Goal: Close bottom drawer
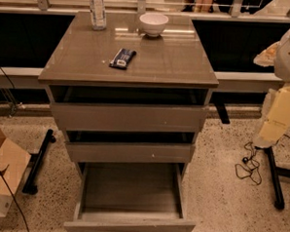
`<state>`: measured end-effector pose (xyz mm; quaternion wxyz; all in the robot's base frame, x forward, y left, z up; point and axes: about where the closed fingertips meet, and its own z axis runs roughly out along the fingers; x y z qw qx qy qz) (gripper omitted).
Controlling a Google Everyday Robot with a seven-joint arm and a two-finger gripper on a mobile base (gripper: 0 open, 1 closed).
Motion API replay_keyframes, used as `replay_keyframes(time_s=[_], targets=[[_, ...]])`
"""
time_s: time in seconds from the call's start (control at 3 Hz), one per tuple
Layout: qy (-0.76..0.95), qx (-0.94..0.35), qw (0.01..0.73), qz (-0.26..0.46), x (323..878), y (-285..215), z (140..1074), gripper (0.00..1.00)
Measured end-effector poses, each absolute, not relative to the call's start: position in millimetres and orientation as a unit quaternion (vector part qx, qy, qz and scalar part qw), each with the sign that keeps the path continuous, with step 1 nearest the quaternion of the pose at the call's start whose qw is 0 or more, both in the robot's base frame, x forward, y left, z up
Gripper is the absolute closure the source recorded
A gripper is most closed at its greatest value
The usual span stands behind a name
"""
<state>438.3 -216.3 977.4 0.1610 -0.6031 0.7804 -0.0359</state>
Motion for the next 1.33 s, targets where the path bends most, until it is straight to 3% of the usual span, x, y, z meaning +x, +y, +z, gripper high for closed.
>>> replay_keyframes(time_s=[0.33, 1.0, 1.33], targets=[[0.780, -0.603, 0.161, -0.036, 438, -216, 977, 0.00], [0.764, -0.613, 0.200, -0.011, 434, -203, 953, 0.45], [0.760, -0.604, 0.237, 0.049, 432, -193, 897, 0.67]])
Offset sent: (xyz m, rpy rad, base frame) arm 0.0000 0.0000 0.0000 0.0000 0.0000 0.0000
